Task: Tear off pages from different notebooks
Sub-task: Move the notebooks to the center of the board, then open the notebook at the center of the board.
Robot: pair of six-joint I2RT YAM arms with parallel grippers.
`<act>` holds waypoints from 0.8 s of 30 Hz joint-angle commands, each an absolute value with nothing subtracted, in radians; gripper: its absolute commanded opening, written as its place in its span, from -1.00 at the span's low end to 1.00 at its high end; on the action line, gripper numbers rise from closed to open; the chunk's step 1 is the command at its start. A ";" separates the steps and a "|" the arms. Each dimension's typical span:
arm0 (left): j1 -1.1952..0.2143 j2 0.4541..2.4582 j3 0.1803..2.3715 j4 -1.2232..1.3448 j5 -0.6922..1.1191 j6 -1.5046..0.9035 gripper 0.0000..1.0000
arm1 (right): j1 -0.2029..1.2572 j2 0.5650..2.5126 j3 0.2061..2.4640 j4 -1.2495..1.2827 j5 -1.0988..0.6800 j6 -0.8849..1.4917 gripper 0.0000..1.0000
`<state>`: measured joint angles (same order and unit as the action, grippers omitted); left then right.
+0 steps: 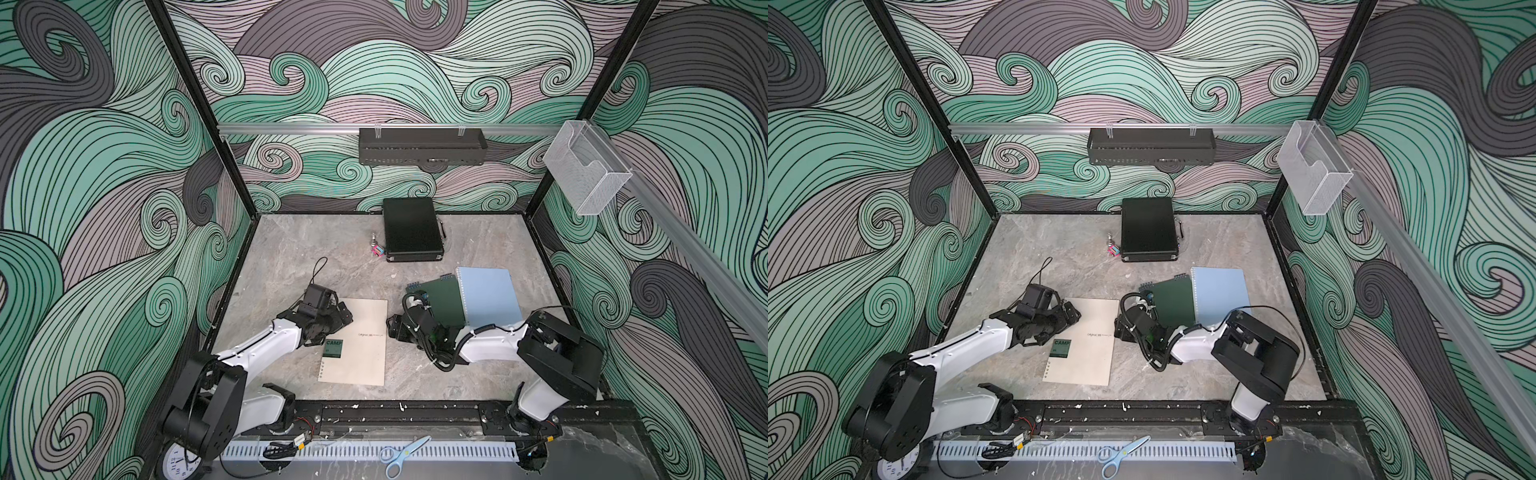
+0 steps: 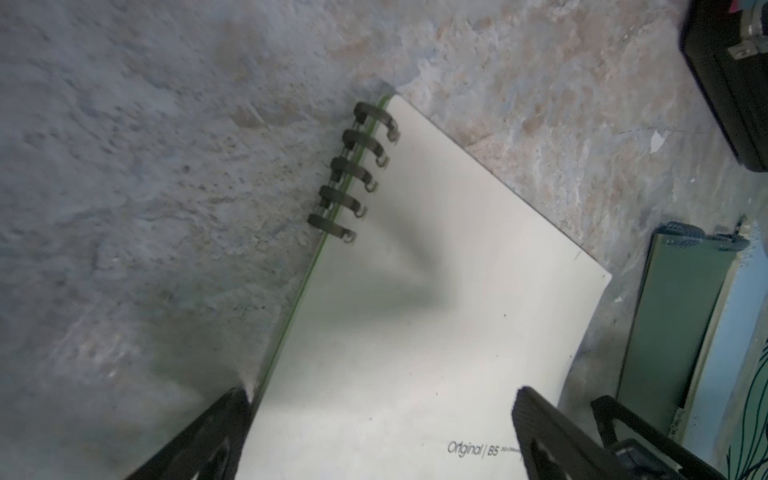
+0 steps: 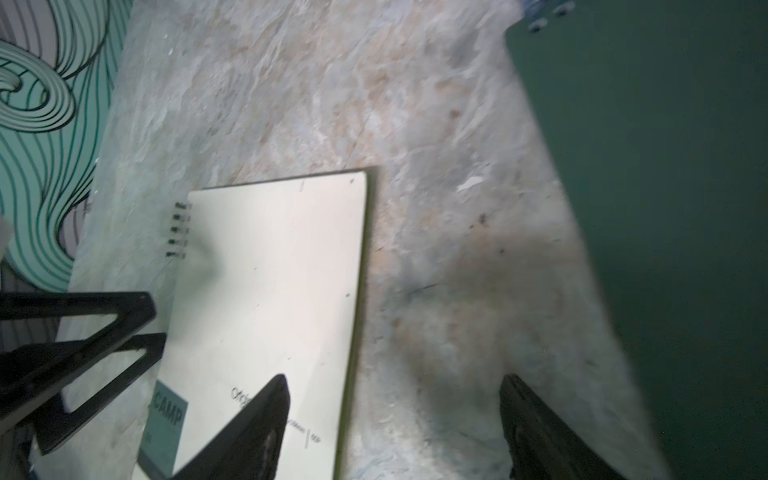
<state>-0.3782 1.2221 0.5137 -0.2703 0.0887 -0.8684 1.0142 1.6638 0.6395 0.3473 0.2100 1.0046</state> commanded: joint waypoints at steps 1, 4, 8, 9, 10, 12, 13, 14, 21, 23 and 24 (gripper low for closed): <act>-0.386 1.173 0.494 -0.377 0.031 -0.883 0.97 | 1.051 1.717 0.638 0.374 0.144 1.085 0.49; -0.385 1.155 0.460 -0.388 0.028 -0.881 0.97 | 1.077 1.729 0.647 0.388 0.158 1.100 0.47; -0.388 1.140 0.425 -0.377 0.054 -0.870 0.97 | 1.086 1.733 0.665 0.372 0.154 1.096 0.40; -0.387 1.130 0.419 -0.370 0.061 -0.867 0.97 | 1.088 1.733 0.666 0.371 0.153 1.094 0.38; -0.388 1.116 0.411 -0.362 0.068 -0.865 0.97 | 1.090 1.731 0.670 0.373 0.150 1.089 0.33; -0.390 1.086 0.399 -0.354 0.077 -0.866 0.97 | 1.094 1.728 0.676 0.375 0.149 1.079 0.14; -0.393 1.069 0.393 -0.351 0.082 -0.868 0.97 | 1.097 1.727 0.677 0.376 0.149 1.074 0.03; -0.394 1.052 0.386 -0.346 0.088 -0.869 0.97 | 1.100 1.722 0.678 0.374 0.153 1.069 -0.04; -0.403 0.972 0.346 -0.325 0.122 -0.863 0.97 | 1.105 1.703 0.694 0.353 0.166 1.051 -0.32; -0.404 0.957 0.337 -0.316 0.132 -0.861 0.97 | 1.108 1.700 0.698 0.351 0.166 1.048 -0.38; -0.403 0.951 0.332 -0.310 0.134 -0.861 0.97 | 1.110 1.698 0.701 0.347 0.168 1.046 -0.39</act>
<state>-0.3912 0.9638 0.3531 -0.2901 0.0986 -0.8719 1.1027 1.7126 0.6777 0.3683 0.1570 1.0466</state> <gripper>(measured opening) 0.986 0.313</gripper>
